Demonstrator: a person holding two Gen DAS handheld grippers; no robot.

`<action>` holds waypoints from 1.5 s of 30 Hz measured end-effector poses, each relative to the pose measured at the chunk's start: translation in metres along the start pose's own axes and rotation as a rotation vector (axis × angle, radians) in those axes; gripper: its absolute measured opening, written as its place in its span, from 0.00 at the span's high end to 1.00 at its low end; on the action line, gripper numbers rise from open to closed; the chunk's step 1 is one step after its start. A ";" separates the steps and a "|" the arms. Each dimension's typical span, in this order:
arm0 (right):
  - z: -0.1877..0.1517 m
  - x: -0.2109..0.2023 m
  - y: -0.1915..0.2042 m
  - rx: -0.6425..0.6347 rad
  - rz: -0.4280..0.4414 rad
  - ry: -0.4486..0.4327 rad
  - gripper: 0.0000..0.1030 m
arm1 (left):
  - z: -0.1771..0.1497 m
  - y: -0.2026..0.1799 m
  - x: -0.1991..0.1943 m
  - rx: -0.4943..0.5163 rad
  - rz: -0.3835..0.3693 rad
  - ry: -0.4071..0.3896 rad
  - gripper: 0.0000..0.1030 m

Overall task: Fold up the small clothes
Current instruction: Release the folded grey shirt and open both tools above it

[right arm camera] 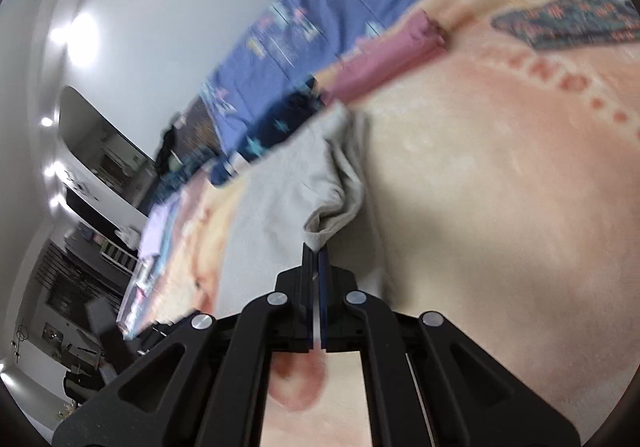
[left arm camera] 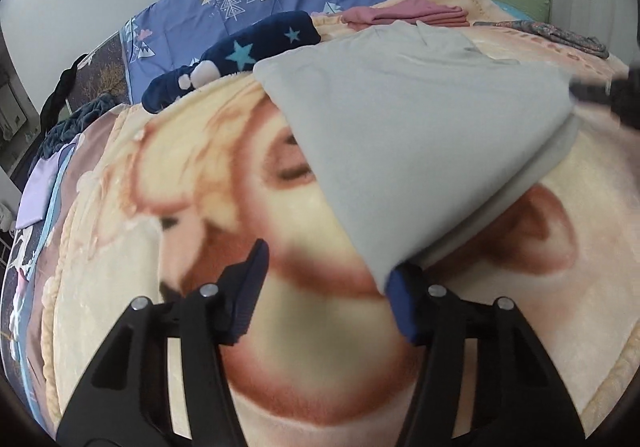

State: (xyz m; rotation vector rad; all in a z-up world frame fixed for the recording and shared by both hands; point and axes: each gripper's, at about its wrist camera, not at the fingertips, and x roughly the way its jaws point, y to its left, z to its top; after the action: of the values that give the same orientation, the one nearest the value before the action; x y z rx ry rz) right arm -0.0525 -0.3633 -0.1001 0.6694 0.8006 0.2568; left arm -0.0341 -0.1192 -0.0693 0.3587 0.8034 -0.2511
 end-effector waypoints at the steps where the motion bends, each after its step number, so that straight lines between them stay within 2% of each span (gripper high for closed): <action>1: -0.006 0.007 -0.007 0.006 -0.028 0.052 0.98 | -0.002 0.001 0.000 -0.006 -0.002 0.001 0.44; 2: -0.014 0.013 -0.015 0.005 -0.063 0.095 1.00 | -0.004 0.003 0.000 -0.015 -0.005 0.005 0.44; 4: -0.019 0.010 -0.020 -0.014 -0.087 0.099 1.00 | -0.007 0.005 -0.002 -0.032 -0.032 0.011 0.49; 6: -0.013 -0.002 -0.015 -0.041 -0.085 0.061 1.00 | -0.007 0.005 -0.006 -0.038 -0.066 0.015 0.57; 8: -0.002 -0.016 -0.003 -0.093 -0.088 -0.014 0.97 | -0.006 0.003 -0.013 -0.036 -0.109 0.017 0.75; 10: 0.007 -0.020 0.010 -0.152 -0.060 -0.050 0.97 | -0.004 0.000 -0.025 -0.038 -0.180 0.005 0.84; 12: 0.010 -0.012 0.018 -0.194 -0.043 -0.044 0.95 | -0.002 -0.001 -0.036 -0.044 -0.229 -0.022 0.84; 13: 0.012 -0.005 0.021 -0.207 -0.055 -0.029 0.91 | 0.000 0.000 -0.040 -0.051 -0.246 -0.034 0.84; 15: 0.011 0.007 0.021 -0.201 -0.075 -0.002 0.91 | 0.005 0.001 -0.044 -0.074 -0.276 -0.055 0.83; 16: 0.011 0.012 0.020 -0.194 -0.075 0.013 0.90 | 0.007 0.001 -0.041 -0.080 -0.273 -0.058 0.73; 17: 0.009 0.018 0.018 -0.188 -0.073 0.029 0.85 | 0.009 0.000 -0.037 -0.080 -0.259 -0.054 0.56; 19: 0.005 0.028 0.015 -0.201 -0.119 0.057 0.85 | 0.010 -0.005 -0.022 -0.075 -0.208 -0.030 0.41; 21: -0.002 0.031 0.015 -0.226 -0.182 0.054 0.91 | 0.008 -0.010 0.001 -0.067 -0.161 0.043 0.41; 22: -0.003 0.030 0.012 -0.225 -0.203 0.048 0.89 | 0.007 -0.012 0.007 -0.072 -0.155 0.061 0.41; 23: -0.005 0.028 0.008 -0.209 -0.184 0.052 0.87 | 0.006 -0.012 0.009 -0.082 -0.155 0.065 0.41; 25: -0.004 0.024 0.005 -0.196 -0.163 0.053 0.87 | 0.009 -0.011 0.004 -0.093 -0.168 0.040 0.42; 29: 0.005 0.010 0.022 -0.283 -0.153 -0.028 0.87 | 0.029 -0.008 -0.016 -0.091 -0.194 -0.067 0.44; 30: 0.009 0.011 0.029 -0.307 -0.143 -0.038 0.87 | 0.035 -0.009 -0.016 -0.087 -0.203 -0.081 0.49; 31: 0.013 0.012 0.037 -0.328 -0.133 -0.045 0.87 | 0.039 -0.010 -0.015 -0.082 -0.220 -0.086 0.66; 32: 0.016 0.014 0.045 -0.353 -0.121 -0.048 0.87 | 0.043 -0.013 -0.010 -0.074 -0.252 -0.076 0.76; 33: 0.019 0.018 0.051 -0.377 -0.113 -0.046 0.87 | 0.044 -0.016 -0.005 -0.067 -0.281 -0.063 0.78; 35: 0.023 0.034 0.056 -0.404 -0.133 -0.012 0.87 | 0.040 -0.026 0.015 -0.054 -0.319 -0.006 0.80; 36: 0.023 0.048 0.052 -0.392 -0.177 0.035 0.87 | 0.035 -0.031 0.025 -0.049 -0.325 0.029 0.80; 38: 0.020 0.072 0.034 -0.340 -0.245 0.142 0.90 | 0.024 -0.036 0.031 -0.053 -0.322 0.011 0.80; 39: 0.019 0.075 0.026 -0.321 -0.235 0.151 0.93 | 0.023 -0.035 0.029 -0.054 -0.334 0.006 0.80; 42: 0.029 0.066 0.026 -0.309 -0.190 0.141 0.94 | 0.021 -0.028 0.032 -0.082 -0.373 0.008 0.80; 45: 0.052 0.056 0.044 -0.360 -0.186 0.052 0.88 | 0.020 -0.028 0.032 -0.088 -0.383 0.007 0.80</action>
State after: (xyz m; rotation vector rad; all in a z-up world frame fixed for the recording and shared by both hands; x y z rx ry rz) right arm 0.0252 -0.3280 -0.0784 0.2492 0.8347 0.2416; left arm -0.0092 -0.1554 -0.0866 0.1202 0.8846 -0.5699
